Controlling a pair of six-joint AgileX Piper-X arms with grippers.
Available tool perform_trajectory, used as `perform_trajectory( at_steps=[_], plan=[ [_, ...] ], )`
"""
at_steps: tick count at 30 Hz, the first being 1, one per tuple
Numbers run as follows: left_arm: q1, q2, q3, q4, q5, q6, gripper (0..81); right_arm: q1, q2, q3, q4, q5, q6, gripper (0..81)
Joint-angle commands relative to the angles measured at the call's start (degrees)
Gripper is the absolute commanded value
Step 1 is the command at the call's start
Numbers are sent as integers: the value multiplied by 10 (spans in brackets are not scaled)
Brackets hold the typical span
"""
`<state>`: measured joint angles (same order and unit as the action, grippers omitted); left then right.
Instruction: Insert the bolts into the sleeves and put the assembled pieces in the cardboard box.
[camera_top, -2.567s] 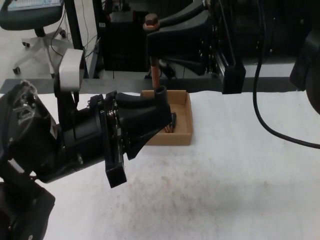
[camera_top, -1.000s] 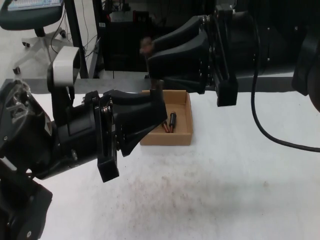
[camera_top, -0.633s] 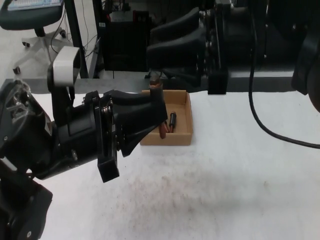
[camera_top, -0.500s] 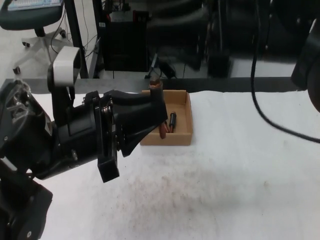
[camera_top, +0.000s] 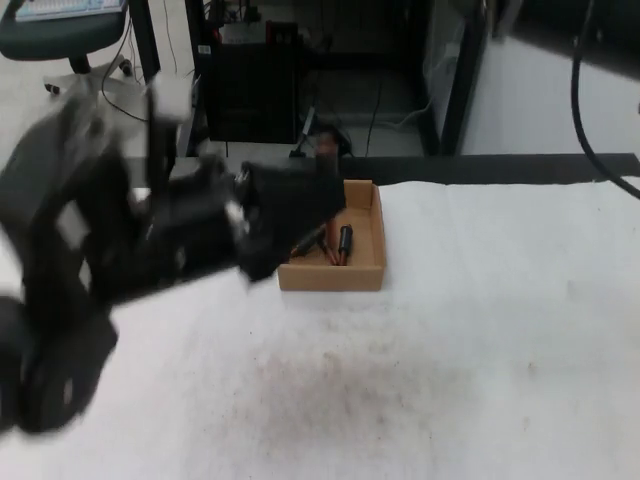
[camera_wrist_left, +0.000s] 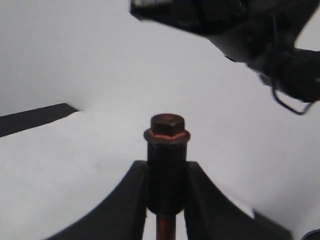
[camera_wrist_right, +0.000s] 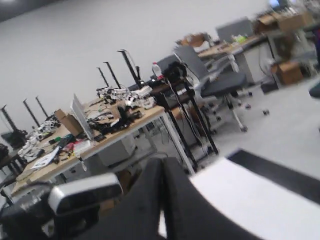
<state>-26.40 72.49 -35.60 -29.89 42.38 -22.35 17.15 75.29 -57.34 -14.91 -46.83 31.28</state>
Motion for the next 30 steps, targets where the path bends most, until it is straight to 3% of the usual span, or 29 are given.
perform_trajectory(
  at_steps=[1,4,6,16,20,30],
  plan=[
    [2,19,-88,204,-106,112,2,-28,-3,-3,121,2,-23,8],
    [2,81,-208,344,-214,202,2,-44,-3,-3,181,-4,-51,8],
    [3,134,-286,409,-247,223,2,-49,-4,-3,206,-4,-56,8],
    [4,443,-693,755,-258,201,2,-53,-12,-3,230,23,-73,8],
    [4,512,-758,790,-256,177,2,-53,-12,-3,239,41,-75,8],
    [6,572,-779,767,-286,167,2,-53,-12,-3,293,39,-83,8]
  ],
)
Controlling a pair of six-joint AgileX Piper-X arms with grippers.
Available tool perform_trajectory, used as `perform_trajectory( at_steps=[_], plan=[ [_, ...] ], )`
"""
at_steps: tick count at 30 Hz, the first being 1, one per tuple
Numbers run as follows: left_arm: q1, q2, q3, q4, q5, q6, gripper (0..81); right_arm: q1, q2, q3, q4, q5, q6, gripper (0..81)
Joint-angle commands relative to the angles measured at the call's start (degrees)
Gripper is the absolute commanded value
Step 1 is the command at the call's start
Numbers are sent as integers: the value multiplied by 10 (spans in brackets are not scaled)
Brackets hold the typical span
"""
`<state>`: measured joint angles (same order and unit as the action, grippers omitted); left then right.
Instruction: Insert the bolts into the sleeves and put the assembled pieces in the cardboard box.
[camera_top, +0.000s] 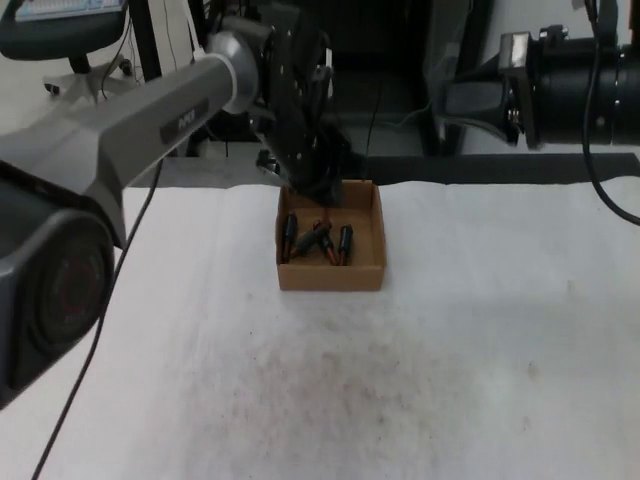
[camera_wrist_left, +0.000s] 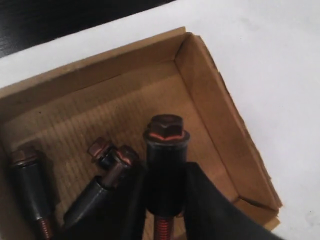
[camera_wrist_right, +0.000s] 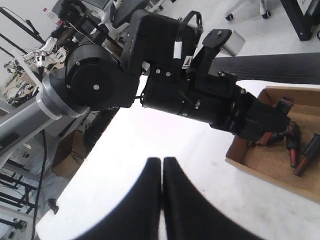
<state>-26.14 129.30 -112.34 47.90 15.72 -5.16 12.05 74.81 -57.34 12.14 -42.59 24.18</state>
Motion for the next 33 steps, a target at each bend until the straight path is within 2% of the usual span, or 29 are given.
perform_trajectory(
  at_steps=[1,3,5,7,11,13,18,20,24,25,30,33],
  plan=[
    [3,6,-12,-14,-20,-5,2,-2,-8,-3,27,-6,-16,8],
    [3,9,-12,-22,-20,-5,3,-2,-8,-3,33,-11,-24,8],
    [3,9,-12,-30,-21,-5,39,-2,-8,-3,35,-11,-24,8],
    [5,9,-12,-39,-21,-5,117,-2,-8,-3,35,-11,-24,8],
    [5,9,-12,-39,-33,-5,373,-2,-8,-3,35,-17,-24,8],
    [5,9,-12,-39,-33,-5,427,-2,-8,-3,35,-24,-24,8],
    [5,3,-24,-35,-33,-5,426,-2,-8,-3,35,-24,-24,8],
    [5,-6,-26,-35,-33,-5,391,-2,-8,-3,35,-24,-35,8],
    [6,-36,-26,-35,-33,12,31,-2,-8,-3,44,-18,-57,8],
    [6,-46,-26,-35,-33,29,3,-2,-8,-3,47,-14,-63,8],
    [6,-102,-26,40,-33,66,3,-8,-8,-3,108,28,-110,8],
    [6,-146,-24,124,-33,104,3,-22,-15,-3,186,112,-154,8]
  ],
)
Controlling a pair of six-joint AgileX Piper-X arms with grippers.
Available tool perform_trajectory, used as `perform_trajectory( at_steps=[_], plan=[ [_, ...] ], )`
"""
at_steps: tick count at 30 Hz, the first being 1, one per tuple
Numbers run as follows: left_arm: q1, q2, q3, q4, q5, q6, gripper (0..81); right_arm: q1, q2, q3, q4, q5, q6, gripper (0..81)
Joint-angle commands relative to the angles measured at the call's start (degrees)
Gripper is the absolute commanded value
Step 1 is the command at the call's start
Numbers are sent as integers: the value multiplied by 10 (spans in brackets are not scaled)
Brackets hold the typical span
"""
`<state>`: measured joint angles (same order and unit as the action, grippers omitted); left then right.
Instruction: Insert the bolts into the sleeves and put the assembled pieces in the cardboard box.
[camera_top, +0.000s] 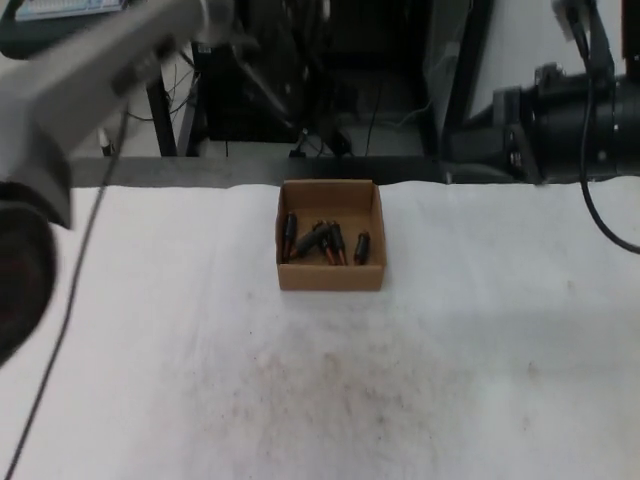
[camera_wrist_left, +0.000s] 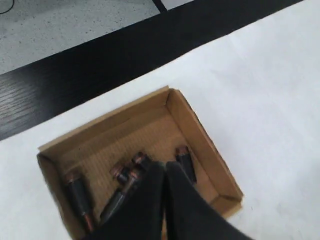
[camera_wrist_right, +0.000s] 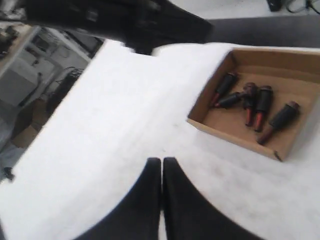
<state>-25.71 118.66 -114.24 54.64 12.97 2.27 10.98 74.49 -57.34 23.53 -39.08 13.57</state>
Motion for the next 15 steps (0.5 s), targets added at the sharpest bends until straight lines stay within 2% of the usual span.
perform_trajectory(
  at_steps=[1,4,10,15],
  plan=[
    [0,-54,-1,84,-5,45,1,-18,-16,-3,96,123,-66,8],
    [-1,-120,37,127,-24,86,3,-42,-38,-3,176,245,-108,8],
    [1,-304,231,72,-111,85,3,-116,-123,-2,245,273,-86,8],
    [1,-498,505,-97,-158,20,3,-149,-213,-2,295,365,-154,8]
  ],
)
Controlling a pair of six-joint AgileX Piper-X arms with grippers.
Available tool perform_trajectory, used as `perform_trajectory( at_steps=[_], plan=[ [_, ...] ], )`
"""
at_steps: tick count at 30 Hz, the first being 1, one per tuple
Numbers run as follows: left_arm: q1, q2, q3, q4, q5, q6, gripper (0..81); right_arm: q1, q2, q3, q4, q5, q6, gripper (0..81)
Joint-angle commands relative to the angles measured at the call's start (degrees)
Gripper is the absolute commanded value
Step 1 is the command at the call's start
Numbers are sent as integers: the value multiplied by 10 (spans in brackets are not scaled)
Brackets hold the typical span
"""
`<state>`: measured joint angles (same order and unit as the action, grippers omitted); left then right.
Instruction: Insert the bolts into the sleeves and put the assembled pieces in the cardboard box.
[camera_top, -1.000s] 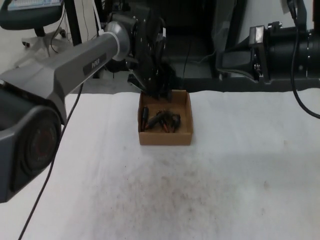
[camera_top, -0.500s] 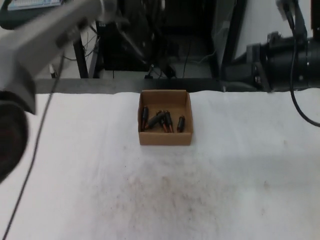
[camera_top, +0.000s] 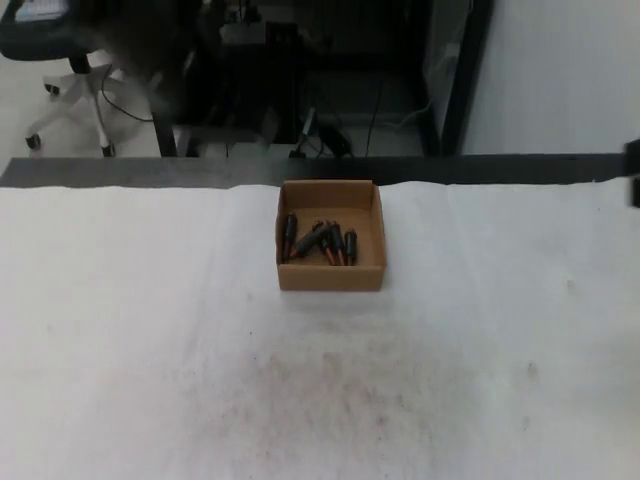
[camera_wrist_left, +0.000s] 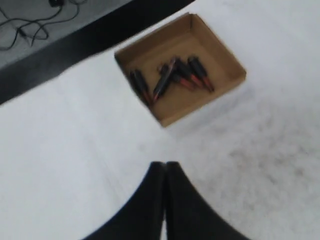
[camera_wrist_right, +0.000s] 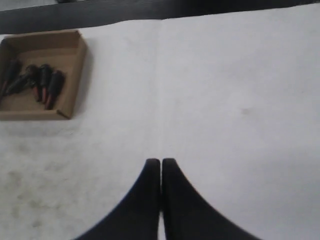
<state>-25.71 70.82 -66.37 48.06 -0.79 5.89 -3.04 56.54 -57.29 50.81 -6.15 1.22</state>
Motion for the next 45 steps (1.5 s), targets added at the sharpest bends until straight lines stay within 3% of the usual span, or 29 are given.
perform_trajectory(
  at_steps=[1,5,8,13,19,27,36,40,45],
  plan=[
    [1,-65,86,-73,-27,-37,3,-10,-48,-1,29,47,-31,8],
    [1,-250,284,-198,-63,-140,3,-9,-119,43,3,36,-21,8],
    [1,-367,400,-245,-107,-162,3,-9,-172,114,-6,37,-21,8],
    [1,-536,513,-245,-189,-120,3,-9,-269,240,-26,22,-21,8],
    [1,-660,591,-223,-202,-129,3,-9,-361,333,-39,11,-33,8],
    [1,-682,658,-183,-197,-144,3,-9,-372,393,-69,24,-34,8],
    [1,-682,664,-181,-166,-154,3,-9,-372,396,-78,211,28,8],
    [1,-682,664,-171,-150,-154,3,-8,-372,396,-69,192,60,8],
    [1,-682,664,-172,-163,-154,3,-9,-372,402,-68,175,29,8]
  ],
)
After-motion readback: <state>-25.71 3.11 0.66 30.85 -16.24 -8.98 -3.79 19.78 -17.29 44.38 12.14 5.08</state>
